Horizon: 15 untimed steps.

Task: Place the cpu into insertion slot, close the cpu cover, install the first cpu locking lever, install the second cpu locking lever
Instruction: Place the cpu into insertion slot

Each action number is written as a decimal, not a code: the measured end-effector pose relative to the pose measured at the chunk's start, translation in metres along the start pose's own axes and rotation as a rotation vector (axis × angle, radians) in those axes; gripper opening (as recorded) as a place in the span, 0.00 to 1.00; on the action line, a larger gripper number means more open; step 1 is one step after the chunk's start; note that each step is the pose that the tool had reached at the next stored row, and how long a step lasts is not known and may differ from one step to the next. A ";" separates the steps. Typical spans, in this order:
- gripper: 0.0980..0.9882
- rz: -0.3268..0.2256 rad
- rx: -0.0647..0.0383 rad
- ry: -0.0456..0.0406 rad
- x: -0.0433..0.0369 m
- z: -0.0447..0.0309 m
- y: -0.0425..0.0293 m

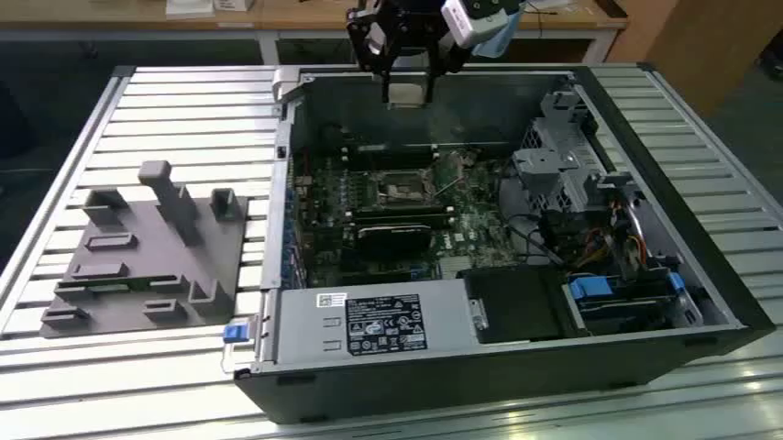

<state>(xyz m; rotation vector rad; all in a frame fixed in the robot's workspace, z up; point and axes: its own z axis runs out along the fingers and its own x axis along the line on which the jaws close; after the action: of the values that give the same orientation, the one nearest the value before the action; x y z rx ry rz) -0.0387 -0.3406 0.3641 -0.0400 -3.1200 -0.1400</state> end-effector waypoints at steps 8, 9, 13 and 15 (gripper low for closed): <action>0.50 0.000 0.000 0.0000 0.0000 0.0000 0.0000; 0.50 0.000 0.000 0.0000 0.0000 0.0000 0.0000; 0.50 0.000 0.000 0.0000 0.0000 0.0000 0.0000; 0.50 0.000 0.000 0.0000 0.0000 0.0000 0.0000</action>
<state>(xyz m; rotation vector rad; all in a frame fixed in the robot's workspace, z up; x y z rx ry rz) -0.0387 -0.3406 0.3641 -0.0400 -3.1200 -0.1400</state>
